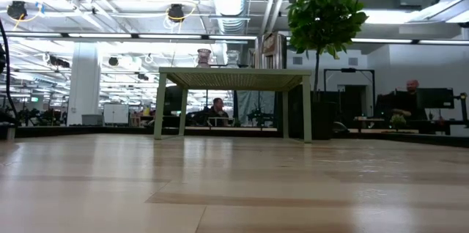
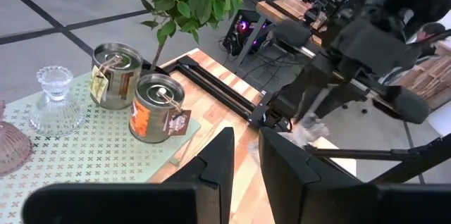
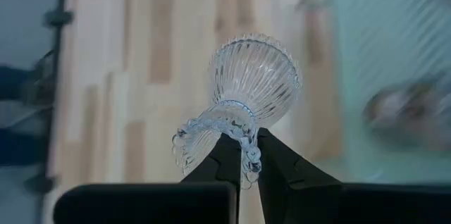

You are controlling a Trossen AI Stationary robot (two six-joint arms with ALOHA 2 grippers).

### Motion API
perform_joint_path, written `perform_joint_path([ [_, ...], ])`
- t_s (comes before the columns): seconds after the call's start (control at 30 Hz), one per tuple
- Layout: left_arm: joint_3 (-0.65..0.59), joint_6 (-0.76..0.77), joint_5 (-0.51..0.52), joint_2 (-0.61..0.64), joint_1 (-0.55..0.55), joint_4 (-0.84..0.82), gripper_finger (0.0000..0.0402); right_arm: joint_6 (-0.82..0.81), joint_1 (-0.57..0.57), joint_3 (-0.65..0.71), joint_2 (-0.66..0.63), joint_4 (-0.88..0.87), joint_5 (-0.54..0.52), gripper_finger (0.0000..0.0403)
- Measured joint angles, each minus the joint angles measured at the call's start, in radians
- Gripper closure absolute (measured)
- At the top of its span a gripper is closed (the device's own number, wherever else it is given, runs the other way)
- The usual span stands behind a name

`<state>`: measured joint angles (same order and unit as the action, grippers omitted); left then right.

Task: Pick & Place candle stick holders
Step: Put the transparent vase on the shelf

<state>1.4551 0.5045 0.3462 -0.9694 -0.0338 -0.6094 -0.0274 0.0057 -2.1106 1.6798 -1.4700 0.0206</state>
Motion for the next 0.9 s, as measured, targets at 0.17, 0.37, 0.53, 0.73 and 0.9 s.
perform_joint_path([
  [0.17, 0.000, -0.002, 0.005, 0.010, 0.000, 0.001, 0.0335, 0.143, -0.036, -0.246, 0.158, 0.018, -0.052, 0.0392],
  [0.37, 0.000, -0.002, 0.009, 0.019, 0.000, 0.001, 0.0335, 0.218, -0.090, -0.200, 0.234, 0.120, -0.071, 0.0392],
  [0.53, 0.000, -0.003, 0.020, 0.021, 0.000, 0.003, 0.0335, 0.259, -0.131, -0.197, 0.316, 0.150, -0.088, 0.0392],
  [0.73, 0.000, -0.003, 0.027, 0.019, 0.000, 0.004, 0.0335, 0.280, -0.170, -0.198, 0.361, 0.143, -0.104, 0.0392],
  [0.9, 0.000, -0.008, 0.035, 0.019, 0.000, 0.004, 0.0335, 0.297, -0.196, -0.199, 0.357, 0.160, -0.154, 0.0392],
])
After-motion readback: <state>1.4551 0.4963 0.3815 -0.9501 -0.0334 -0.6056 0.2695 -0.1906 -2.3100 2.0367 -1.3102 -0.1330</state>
